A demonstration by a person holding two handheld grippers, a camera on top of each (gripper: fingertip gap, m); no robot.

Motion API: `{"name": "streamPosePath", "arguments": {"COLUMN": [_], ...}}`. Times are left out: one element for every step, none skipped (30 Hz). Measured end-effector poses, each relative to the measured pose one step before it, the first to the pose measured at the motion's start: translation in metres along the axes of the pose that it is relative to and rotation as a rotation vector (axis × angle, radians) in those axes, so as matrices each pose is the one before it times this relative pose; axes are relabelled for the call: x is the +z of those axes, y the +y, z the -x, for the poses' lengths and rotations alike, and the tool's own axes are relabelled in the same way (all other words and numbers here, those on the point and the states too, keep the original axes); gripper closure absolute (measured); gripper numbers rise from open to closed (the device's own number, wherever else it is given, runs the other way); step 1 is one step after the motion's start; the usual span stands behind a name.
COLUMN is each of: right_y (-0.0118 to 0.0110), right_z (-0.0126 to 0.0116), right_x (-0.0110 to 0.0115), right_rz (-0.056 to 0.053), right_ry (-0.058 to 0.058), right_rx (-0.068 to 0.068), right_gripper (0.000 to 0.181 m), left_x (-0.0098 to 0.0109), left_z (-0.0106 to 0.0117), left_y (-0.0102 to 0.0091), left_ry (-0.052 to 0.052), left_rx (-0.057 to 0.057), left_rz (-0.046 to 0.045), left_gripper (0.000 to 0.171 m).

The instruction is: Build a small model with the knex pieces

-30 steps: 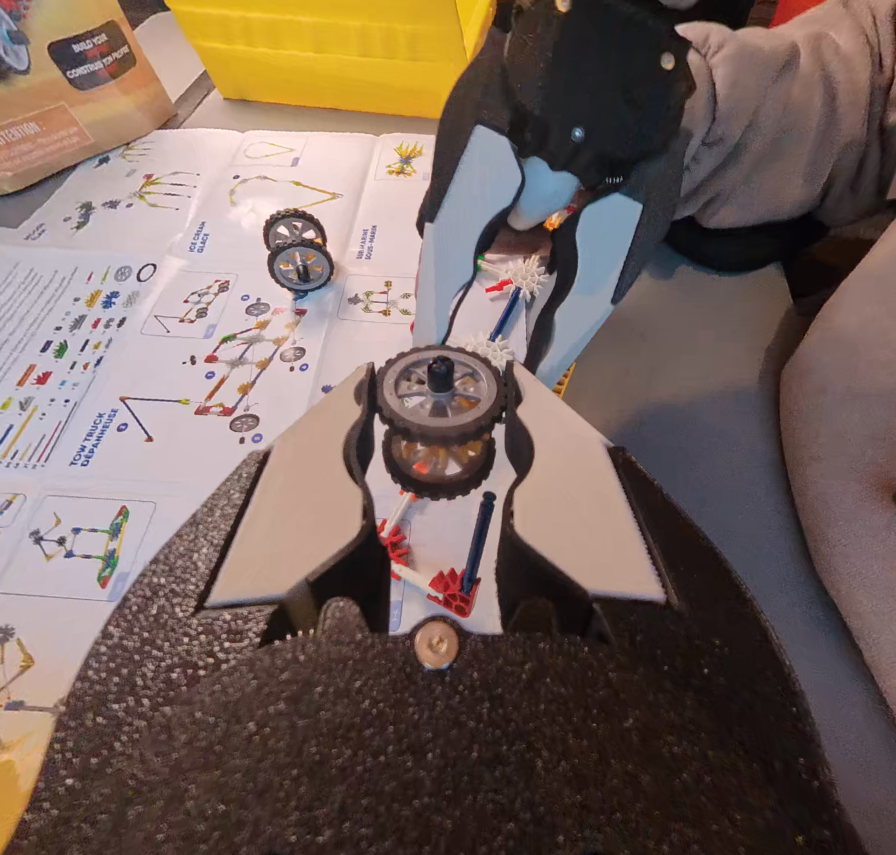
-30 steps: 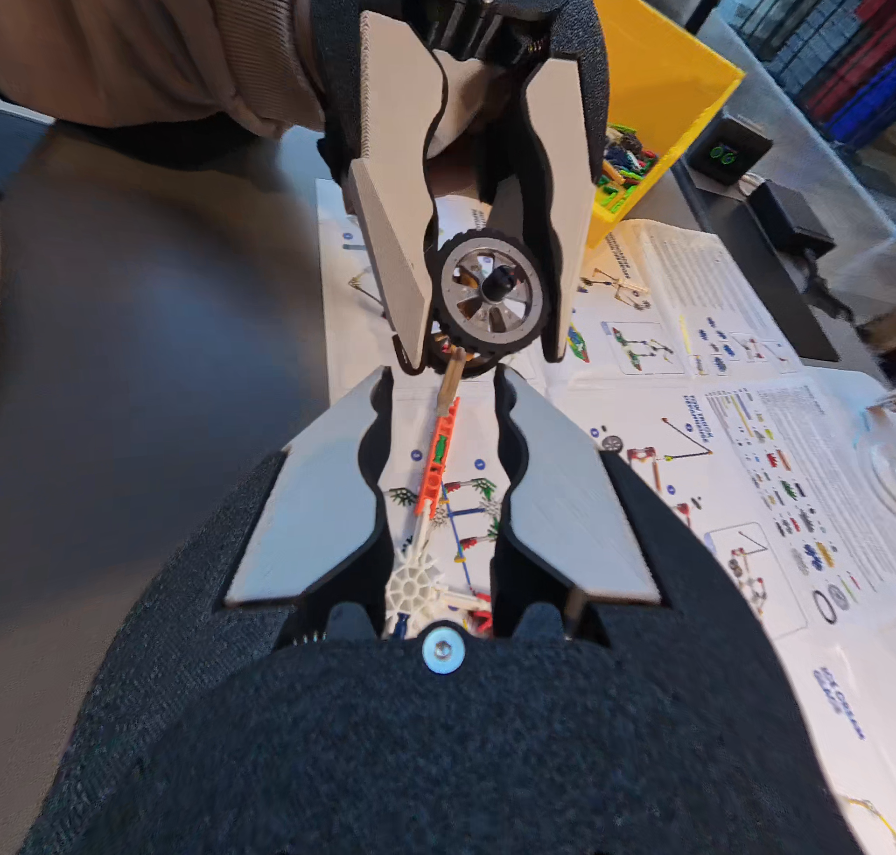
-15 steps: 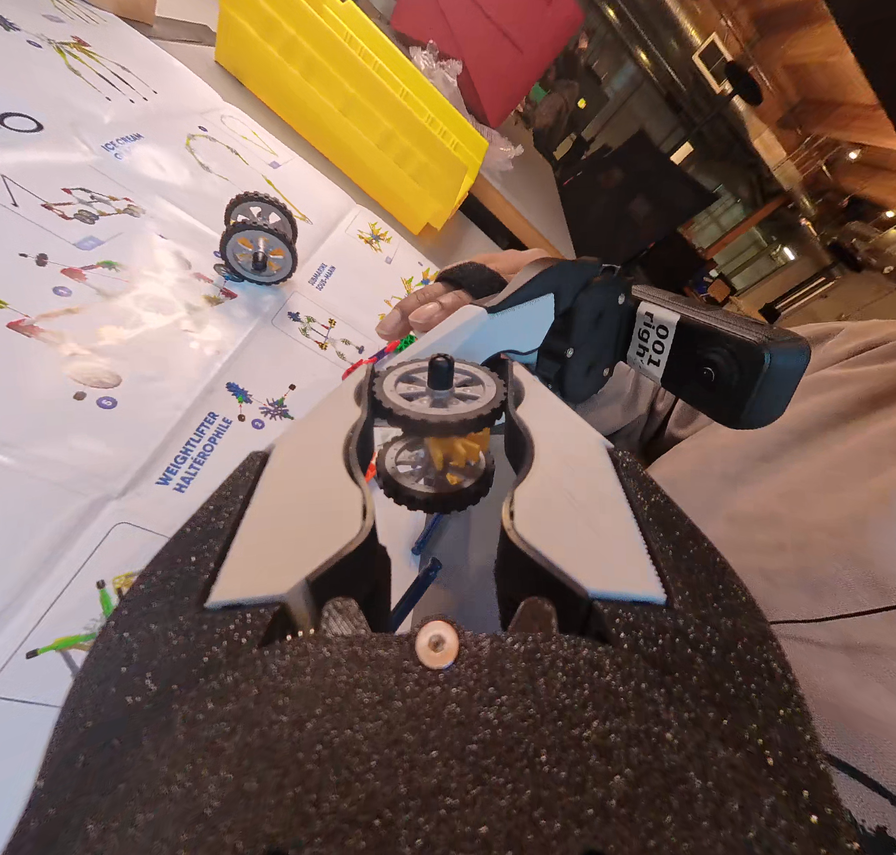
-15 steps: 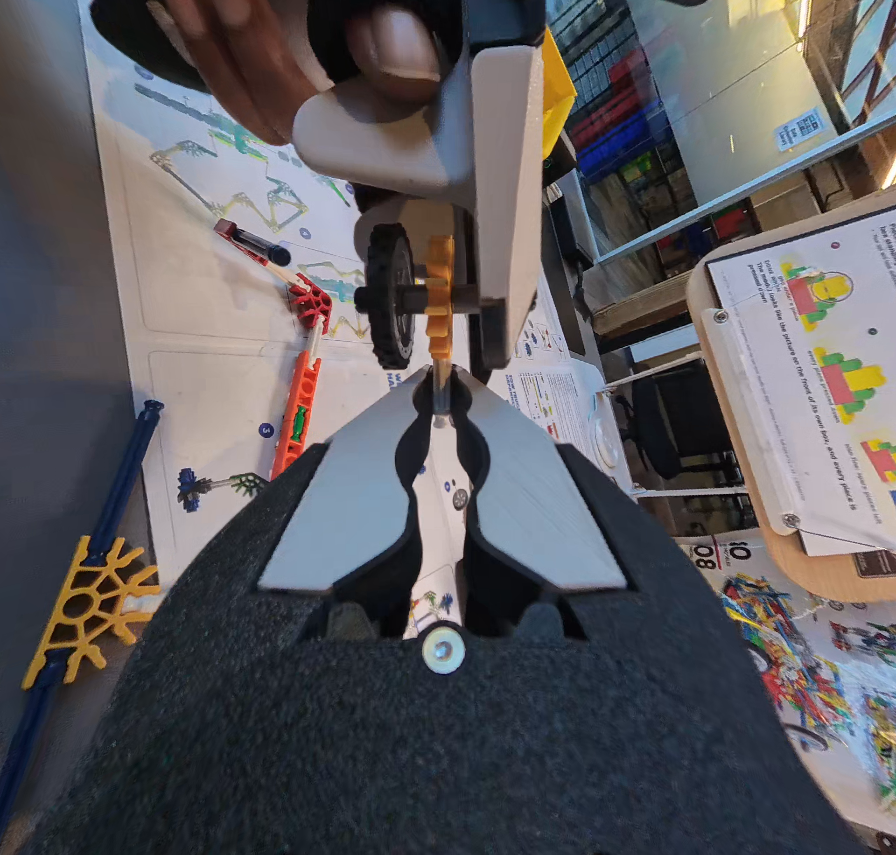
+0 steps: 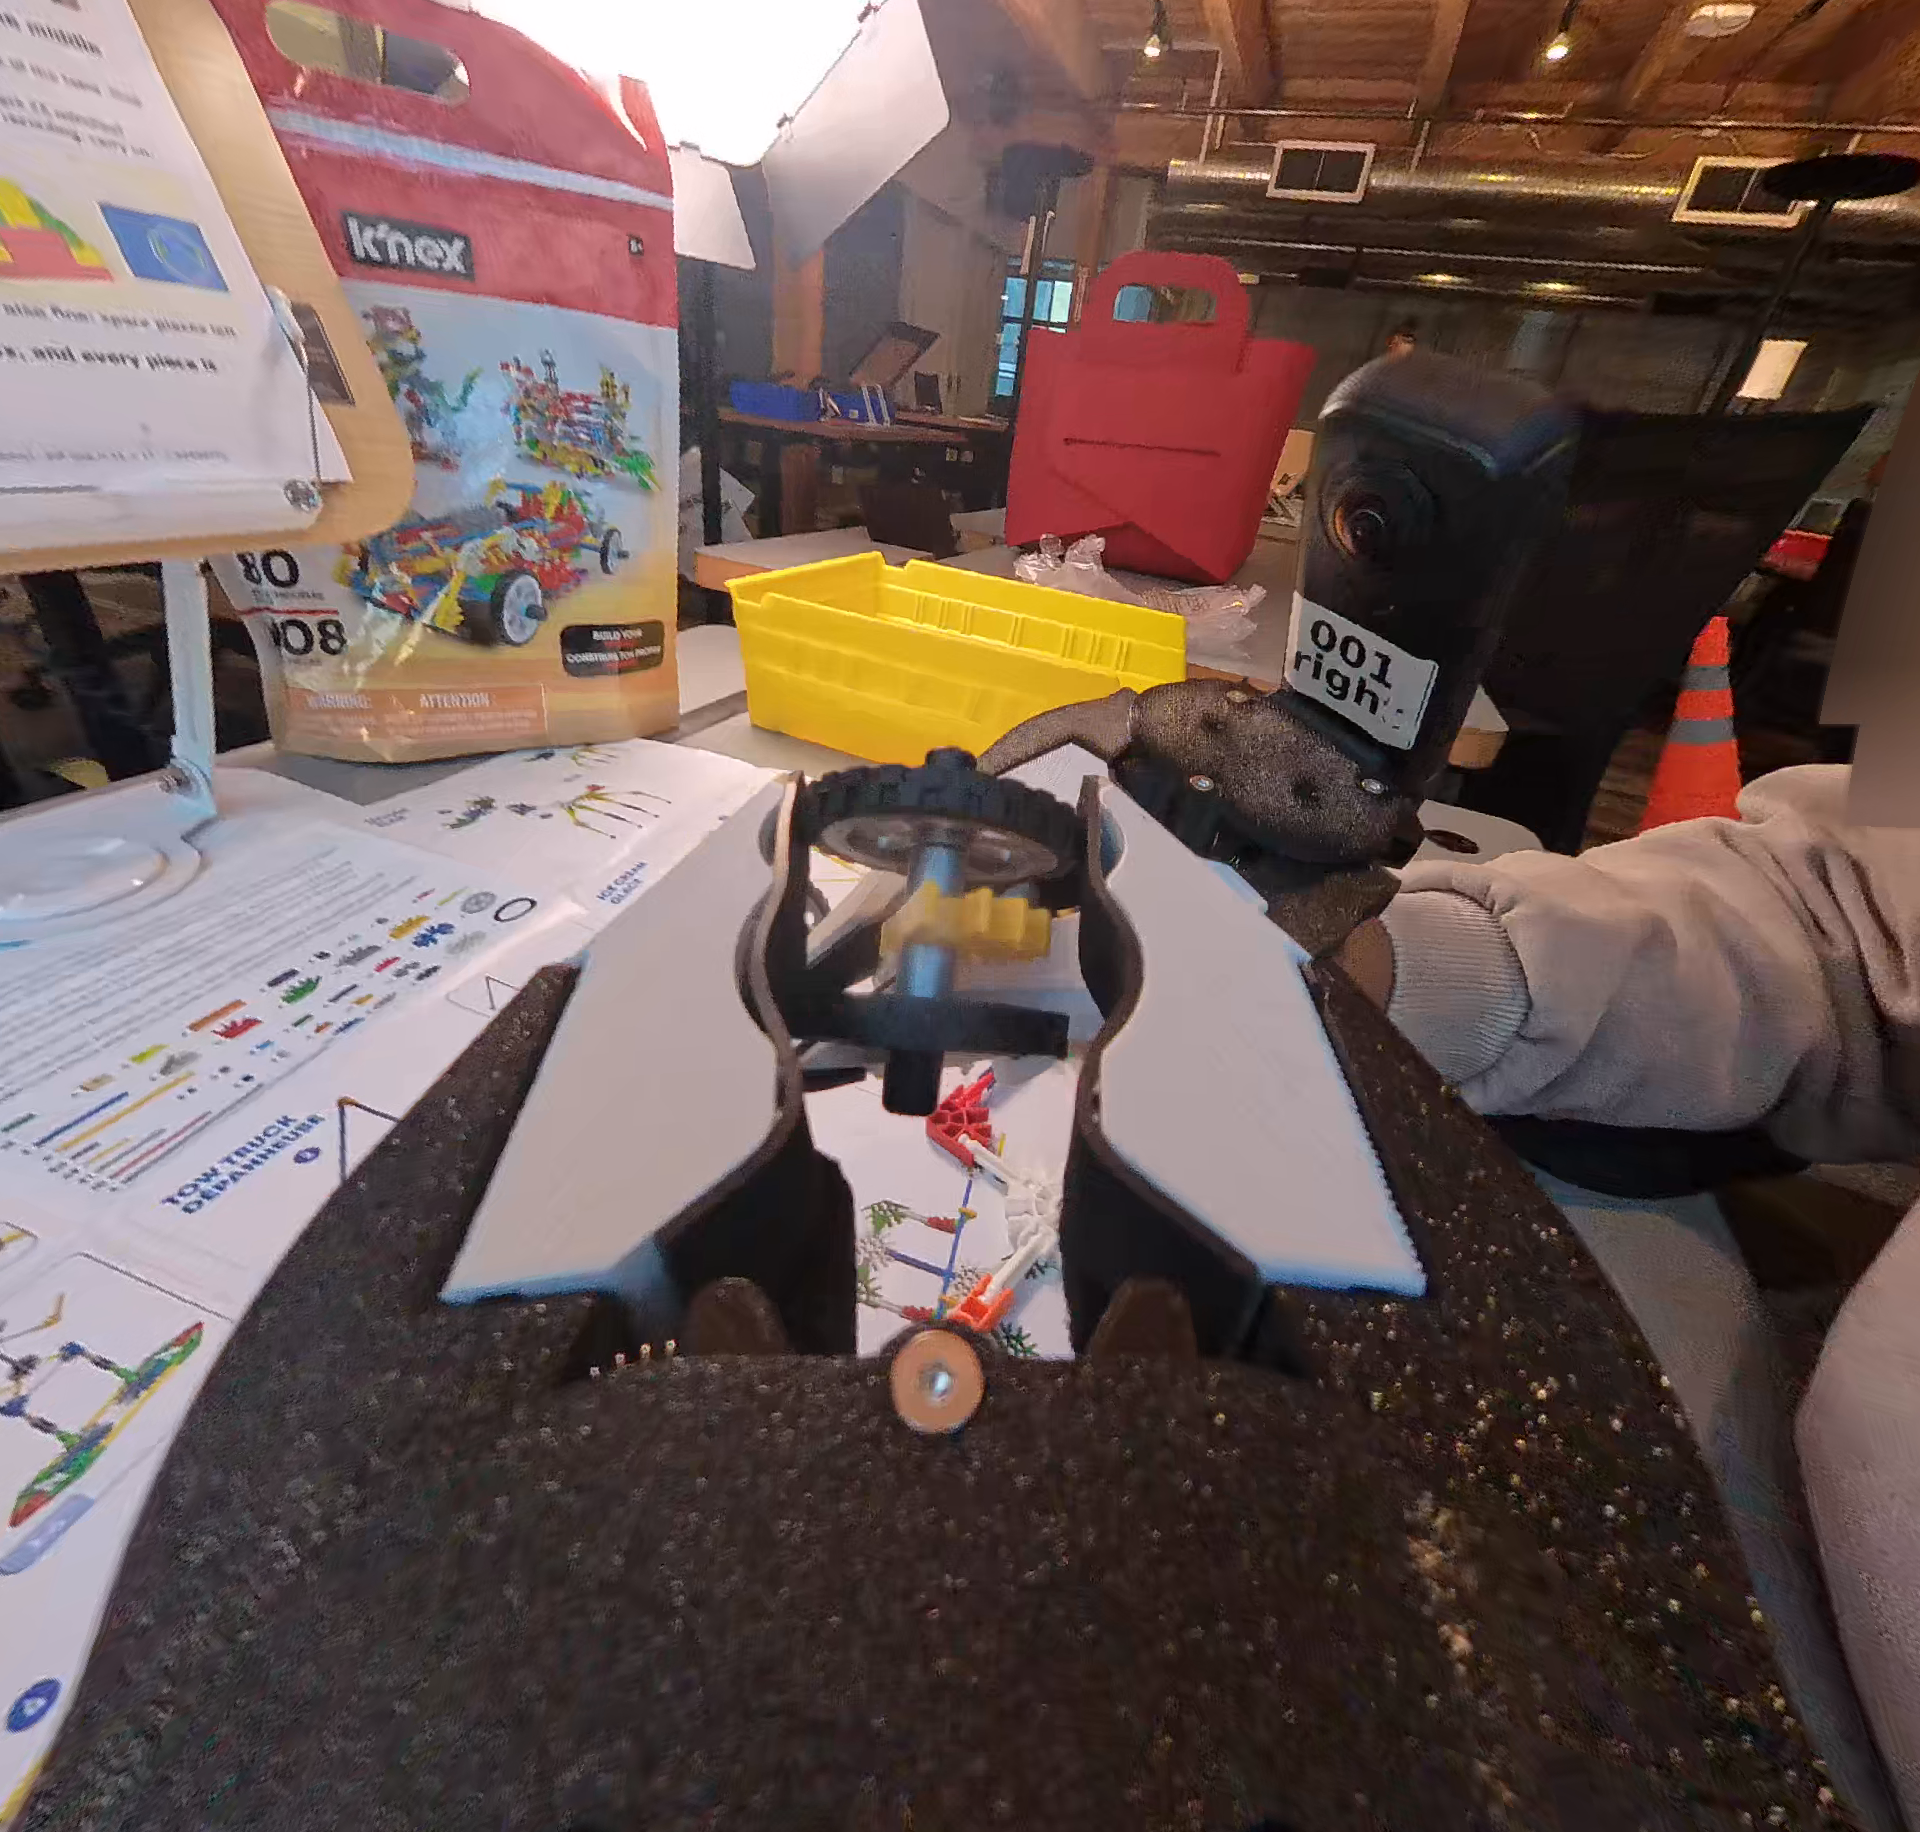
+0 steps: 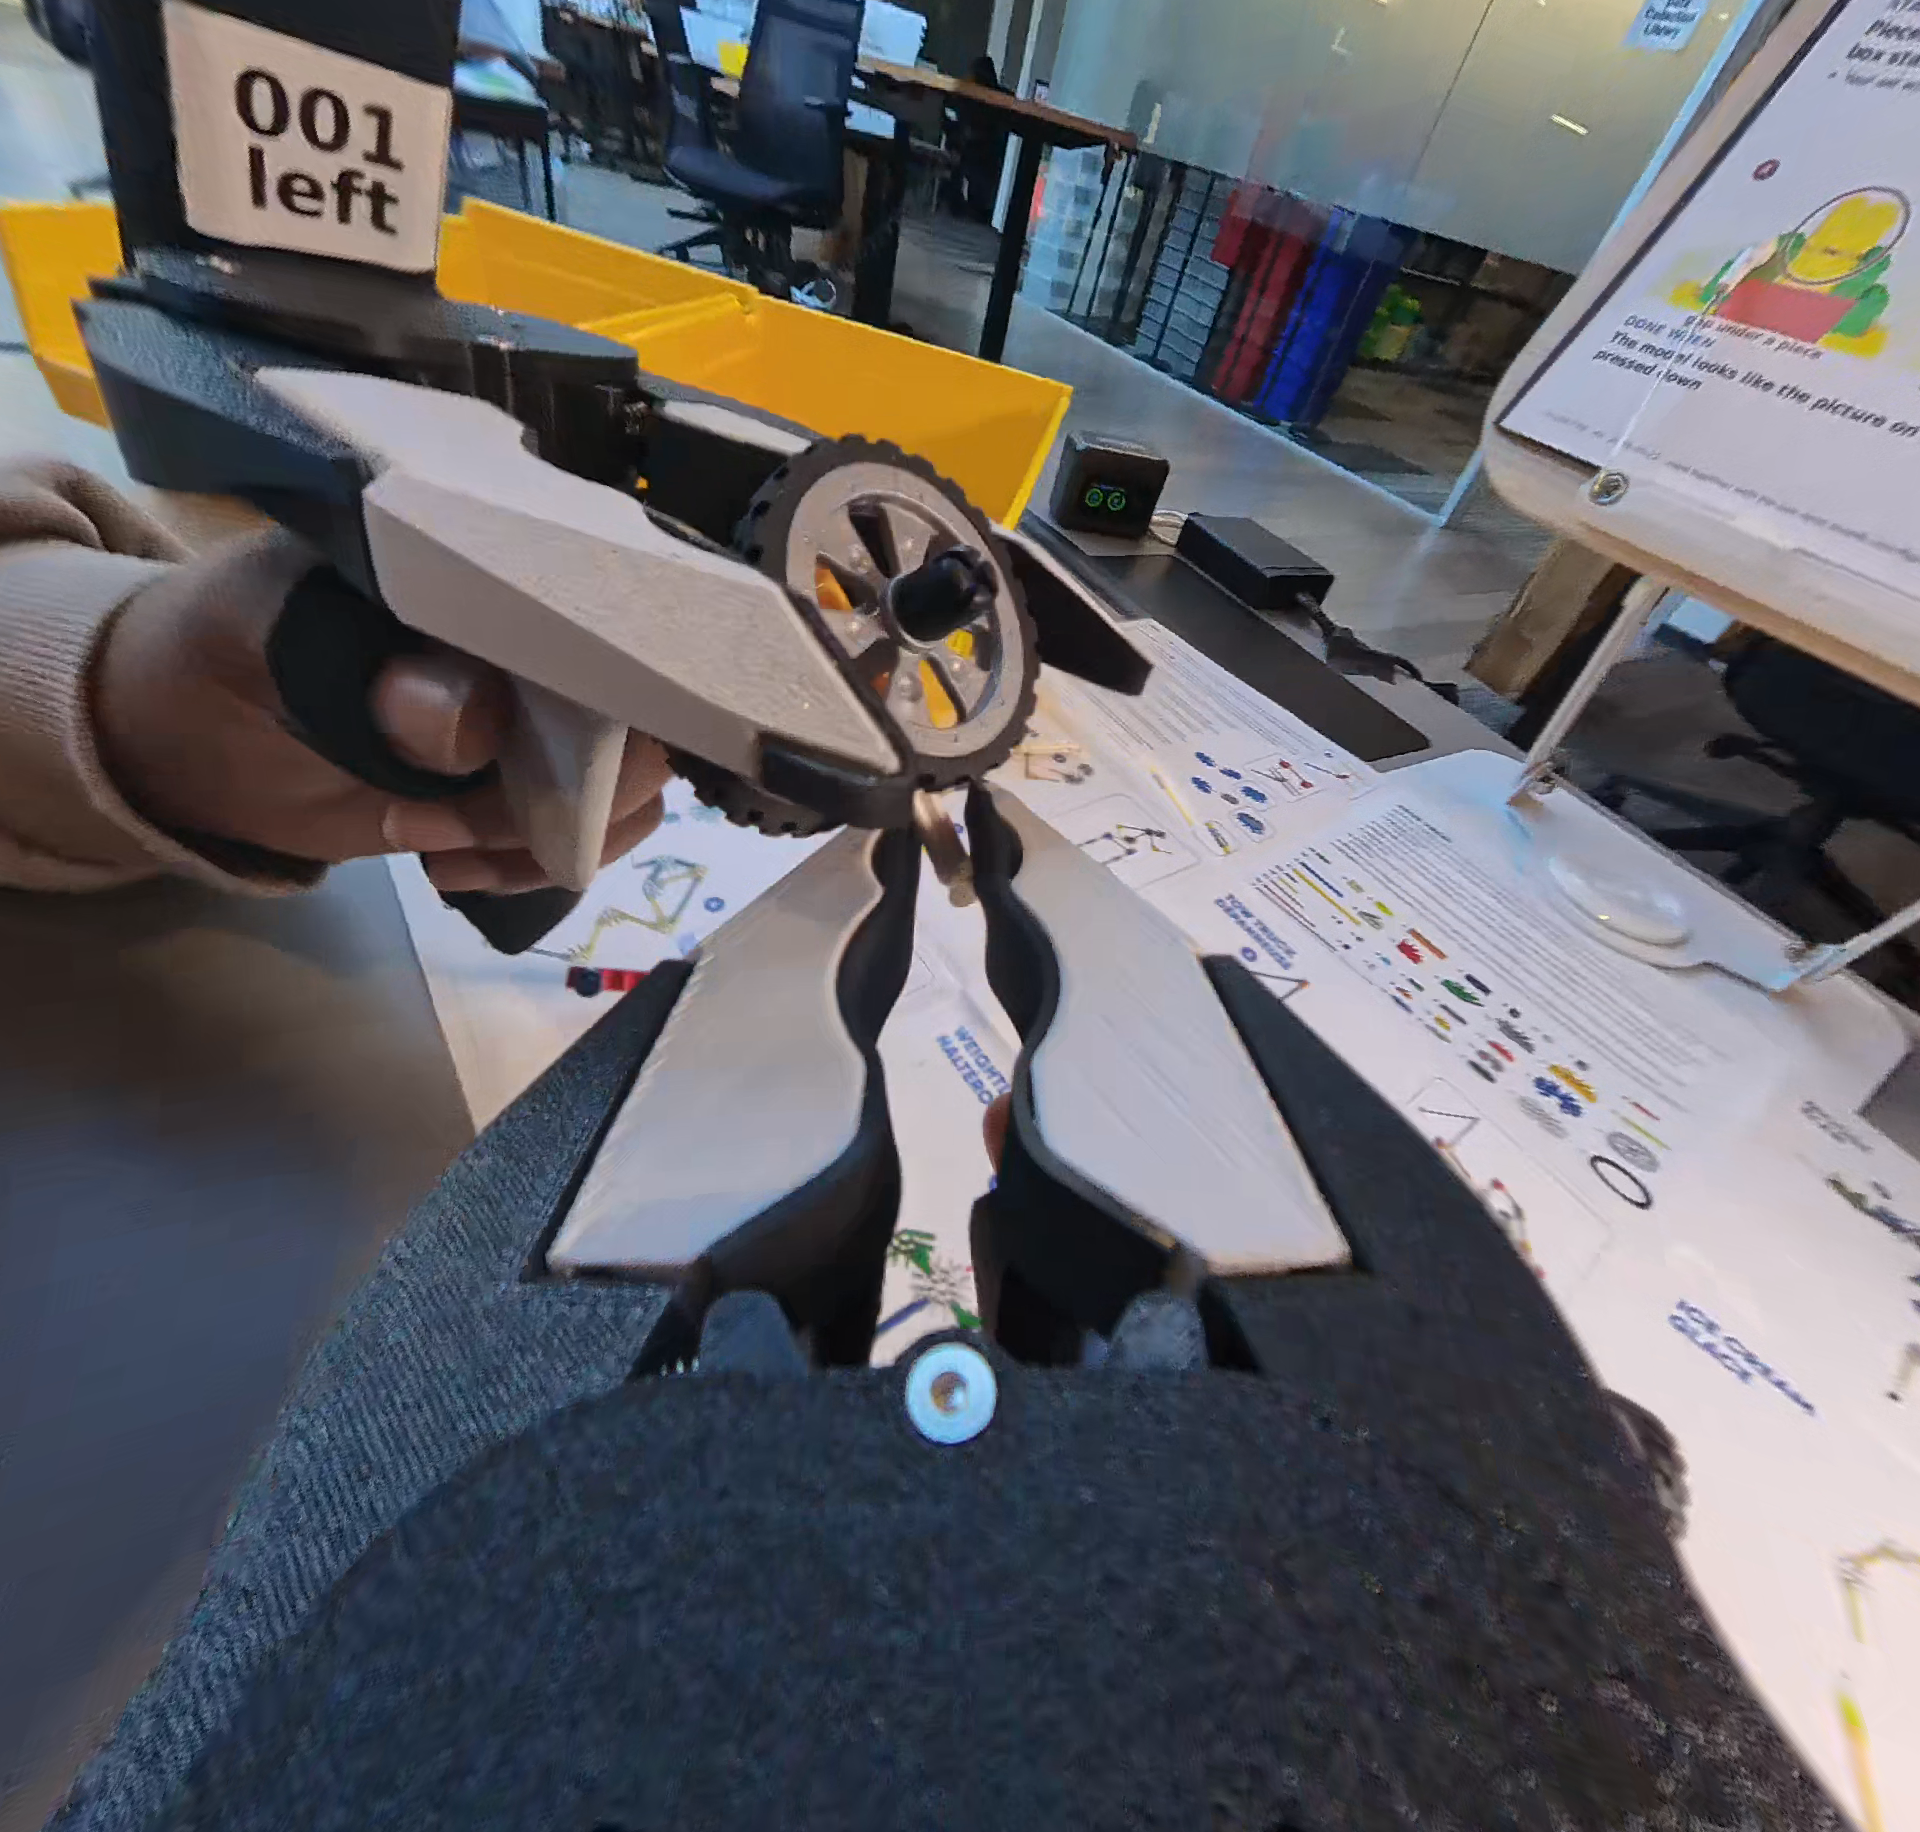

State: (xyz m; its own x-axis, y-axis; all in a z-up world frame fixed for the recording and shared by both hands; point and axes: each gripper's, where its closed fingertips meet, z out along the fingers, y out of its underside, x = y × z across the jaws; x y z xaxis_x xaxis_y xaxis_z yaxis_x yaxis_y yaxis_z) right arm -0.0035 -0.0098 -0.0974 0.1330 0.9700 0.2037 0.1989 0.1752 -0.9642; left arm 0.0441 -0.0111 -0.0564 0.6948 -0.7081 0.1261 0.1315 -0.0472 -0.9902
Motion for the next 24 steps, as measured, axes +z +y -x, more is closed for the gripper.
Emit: {"name": "streamPosePath", "arguments": {"right_y": [-0.00249, -0.00264, -0.00165, -0.00188, -0.00215, -0.00244, -0.0024, -0.00185, -0.00138, -0.0012, -0.00097, -0.00008, -0.00065, -0.00153, -0.00162, -0.00109, -0.00116, -0.00004, 0.00002, -0.00041, -0.00035, -0.00028, -0.00059, -0.00417], "right_z": [0.0013, 0.00127, 0.00177, 0.00168, 0.00245, 0.00173, 0.00162, 0.00145, 0.00023, 0.00046, 0.00077, 0.00094, 0.00129, 0.00096, 0.00064, 0.00074, 0.00029, 0.00117, 0.0006, 0.00134, 0.00106, 0.00126, 0.00127, -0.00201], "right_x": [-0.0005, -0.00069, -0.00011, 0.00002, 0.00014, -0.00051, -0.00064, -0.00052, -0.00071, -0.00074, -0.00068, -0.00009, 0.00016, -0.00006, -0.00019, 0.00004, -0.00005, 0.00022, -0.00005, -0.00017, -0.00061, -0.00024, -0.0003, -0.00308], "right_rz": [-0.0163, -0.0143, -0.008, -0.0097, -0.0088, -0.0083, -0.0077, -0.0067, -0.0054, -0.0047, -0.0066, -0.0036, -0.0076, -0.0109, -0.008, -0.0042, -0.0075, -0.004, -0.0043, -0.0059, -0.006, -0.0059, -0.0074, -0.0283], "right_ry": [-0.0149, -0.0162, -0.0181, -0.0191, -0.0185, -0.0128, -0.0121, -0.0153, -0.0062, -0.0112, -0.0141, -0.0108, -0.0116, -0.0102, -0.006, -0.0089, -0.0084, -0.0125, -0.0085, -0.0129, -0.0113, -0.0123, -0.0138, -0.0052], "right_rx": [0.0405, 0.0419, 0.0331, 0.0365, 0.0277, 0.0178, 0.02, 0.0249, 0.0197, 0.0244, 0.0263, 0.023, 0.0224, 0.0209, 0.013, 0.0132, 0.0206, 0.0202, 0.013, 0.014, -0.0005, 0.0023, 0.008, 0.0303], "right_gripper": [0.175, 0.175, 0.175, 0.175, 0.175, 0.175, 0.176, 0.176, 0.178, 0.178, 0.179, 0.179, 0.18, 0.181, 0.181, 0.181, 0.181, 0.181, 0.181, 0.181, 0.181, 0.181, 0.181, 0.181], "left_x": [-0.00054, -0.00068, -0.00075, -0.00091, -0.00102, -0.00103, -0.00117, -0.00124, -0.00136, -0.00147, -0.0012, -0.00047, -0.00014, -0.00033, -0.00056, -0.0006, -0.00069, -0.00051, -0.00026, 0.00002, 0.00001, 0.00001, -0.00009, -0.00311], "left_z": [-0.00145, -0.0015, -0.00071, -0.00011, 0.00009, 0.00002, 0.00012, 0.0001, 0.00123, 0.00111, 0.00055, 0.00011, 0.00018, 0.00021, 0.0005, 0.00084, 0.00077, 0.00015, -0.00028, -0.00047, -0.00045, -0.00004, -0.00057, -0.00079], "left_y": [-0.00214, -0.00235, -0.00199, -0.00223, -0.00284, -0.00288, -0.00311, -0.00267, -0.00217, -0.00183, -0.00111, -0.00089, -0.0012, -0.00182, -0.00211, -0.00184, -0.00142, -0.00096, -0.00039, -0.00073, -0.00004, -0.00018, -0.00084, -0.00704], "left_ry": [-0.0038, -0.0003, 0.0005, 0.0052, 0.0079, 0.0107, 0.0127, 0.014, 0.0108, 0.0127, 0.0145, 0.0117, 0.0121, 0.0148, 0.0156, 0.0155, 0.0145, 0.0139, 0.0145, 0.0153, 0.016, 0.0122, 0.0131, 0.0165], "left_rx": [0.0282, 0.0225, 0.0128, 0.0073, -0.0023, -0.0129, -0.0195, -0.0287, -0.04, -0.0403, -0.0368, -0.0304, -0.0316, -0.0376, -0.0423, -0.0486, -0.0486, -0.0412, -0.0394, -0.0376, -0.0278, -0.0247, -0.0229, -0.0206], "left_rz": [-0.00947, -0.013, -0.00985, -0.01049, -0.01255, -0.0142, -0.01742, -0.0178, -0.01746, -0.01793, -0.01409, -0.01249, -0.01454, -0.01632, -0.01975, -0.01943, -0.02027, -0.01786, -0.01421, -0.01475, -0.00719, -0.0067, -0.01039, -0.04083], "left_gripper": [0.122, 0.122, 0.122, 0.122, 0.122, 0.122, 0.123, 0.122, 0.122, 0.122, 0.122, 0.122, 0.122, 0.122, 0.122, 0.122, 0.122, 0.122, 0.123, 0.123, 0.123, 0.123, 0.121, 0.122]}}
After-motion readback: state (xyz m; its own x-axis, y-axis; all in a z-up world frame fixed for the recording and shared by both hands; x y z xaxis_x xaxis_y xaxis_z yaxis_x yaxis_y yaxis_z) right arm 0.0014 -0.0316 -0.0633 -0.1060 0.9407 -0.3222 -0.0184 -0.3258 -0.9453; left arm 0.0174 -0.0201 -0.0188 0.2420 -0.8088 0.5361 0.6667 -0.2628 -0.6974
